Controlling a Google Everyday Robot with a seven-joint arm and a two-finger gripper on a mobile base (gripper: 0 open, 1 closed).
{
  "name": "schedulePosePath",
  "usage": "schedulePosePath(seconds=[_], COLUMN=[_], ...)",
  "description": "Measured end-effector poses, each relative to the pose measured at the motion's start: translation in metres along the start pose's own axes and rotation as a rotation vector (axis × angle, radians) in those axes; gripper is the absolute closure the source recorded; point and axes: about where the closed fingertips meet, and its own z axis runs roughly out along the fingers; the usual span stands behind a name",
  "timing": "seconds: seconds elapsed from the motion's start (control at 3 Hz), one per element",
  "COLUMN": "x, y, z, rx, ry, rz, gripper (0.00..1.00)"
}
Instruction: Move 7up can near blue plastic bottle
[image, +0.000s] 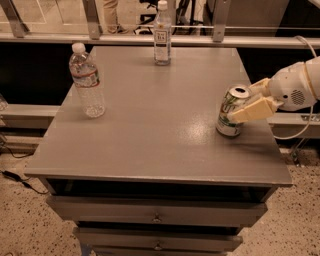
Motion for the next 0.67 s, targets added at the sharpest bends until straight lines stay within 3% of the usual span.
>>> schedulePosePath(seconds=[0.33,0.67], x=[-0.029,-0.072], y=[-0.03,-0.074], z=[-0.005,-0.028], rx=[0.036,0.129], ry=[-0.038,-0.089], rz=[-0.046,-0.126], gripper=[0.95,1.0])
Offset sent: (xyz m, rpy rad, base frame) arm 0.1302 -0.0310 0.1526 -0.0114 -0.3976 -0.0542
